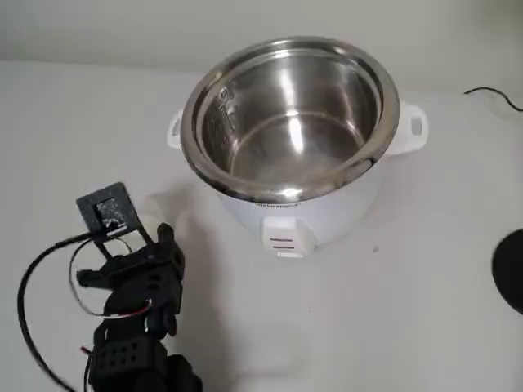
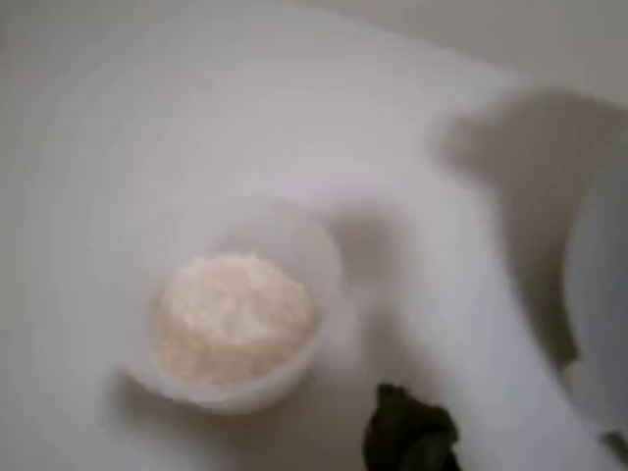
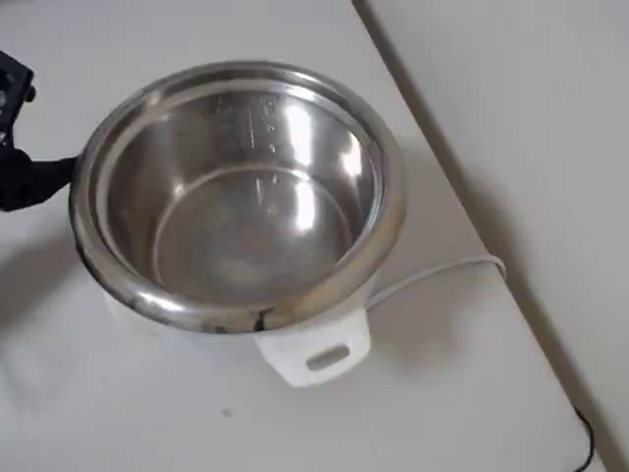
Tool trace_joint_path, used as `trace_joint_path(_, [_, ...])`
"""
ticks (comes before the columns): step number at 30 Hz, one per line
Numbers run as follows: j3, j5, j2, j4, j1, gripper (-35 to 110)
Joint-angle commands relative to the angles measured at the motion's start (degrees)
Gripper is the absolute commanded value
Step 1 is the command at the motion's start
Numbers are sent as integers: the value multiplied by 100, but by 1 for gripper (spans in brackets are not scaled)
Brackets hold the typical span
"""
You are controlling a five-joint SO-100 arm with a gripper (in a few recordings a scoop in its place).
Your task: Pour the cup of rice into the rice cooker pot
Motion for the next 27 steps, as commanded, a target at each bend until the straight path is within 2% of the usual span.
trace_joint_path(1, [-114,255,-1160,-1433,44,63])
trace_joint_path(4, [-149,255,-2329,-2725,-62,63])
trace_joint_path(9, [-844,211,-6056,-6513,9,64])
trace_joint_path(11, [-1178,185,-7102,-7365,9,65])
trace_joint_path(15, [-1644,229,-8095,-8130,-62,65])
trace_joint_path(20, [-2224,255,-8675,-8271,-132,65])
trace_joint_path(27, [-2971,580,-9817,-9202,-97,65])
